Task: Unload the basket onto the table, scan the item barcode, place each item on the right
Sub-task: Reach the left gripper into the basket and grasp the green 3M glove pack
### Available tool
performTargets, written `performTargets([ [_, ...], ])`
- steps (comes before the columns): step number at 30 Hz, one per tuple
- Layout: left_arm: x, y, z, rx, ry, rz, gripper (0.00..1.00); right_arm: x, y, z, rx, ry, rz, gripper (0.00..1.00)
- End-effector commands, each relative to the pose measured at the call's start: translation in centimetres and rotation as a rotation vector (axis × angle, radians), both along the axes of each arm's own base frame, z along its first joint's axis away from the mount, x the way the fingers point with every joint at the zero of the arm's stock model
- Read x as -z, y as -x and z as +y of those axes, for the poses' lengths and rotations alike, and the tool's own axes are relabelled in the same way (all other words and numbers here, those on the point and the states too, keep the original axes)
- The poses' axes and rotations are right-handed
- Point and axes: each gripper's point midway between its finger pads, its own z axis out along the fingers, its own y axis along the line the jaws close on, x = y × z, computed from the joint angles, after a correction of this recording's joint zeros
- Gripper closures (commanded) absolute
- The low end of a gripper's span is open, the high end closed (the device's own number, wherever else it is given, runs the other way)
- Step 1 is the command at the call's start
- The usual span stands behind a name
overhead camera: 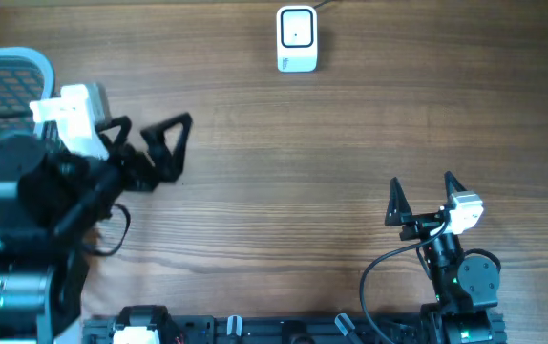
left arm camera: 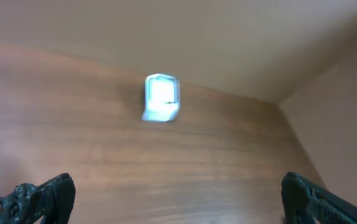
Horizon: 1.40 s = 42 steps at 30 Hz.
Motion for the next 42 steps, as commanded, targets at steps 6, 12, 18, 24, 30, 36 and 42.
performTargets([
  [6, -5.7, -0.1, 11.7, -0.7, -0.099, 0.119, 0.0, -0.2, 0.0, -0.2, 0.014, 0.017, -0.01, 0.0],
  [12, -3.1, 3.7, 20.5, -1.096, 0.042, 0.367, 0.0, -0.2, 0.0, -0.2, 0.014, 0.017, -0.01, 0.0],
  [18, 2.0, 7.1, 25.3, -1.233, 0.308, 0.602, 0.02, -0.2, 0.0, -0.2, 0.014, 0.017, -0.01, 0.0],
  [24, 7.8, 8.8, 27.0, -1.262, 0.25, 0.787, 0.04, -0.2, 0.0, -0.2, 0.014, 0.017, -0.01, 0.0],
  [30, 14.5, 11.0, 29.6, -1.343, 0.296, 0.908, 0.0, -0.2, 0.0, -0.2, 0.014, 0.017, -0.01, 0.0],
  [36, 19.0, 13.4, 31.6, -1.414, 0.293, 1.03, 0.0, -0.2, 0.0, -0.2, 0.014, 0.017, -0.01, 0.0],
  [42, 22.9, 13.2, 31.8, -1.369, 0.287, 1.092, 0.0, -0.2, 0.0, -0.2, 0.014, 0.017, -0.01, 0.0],
])
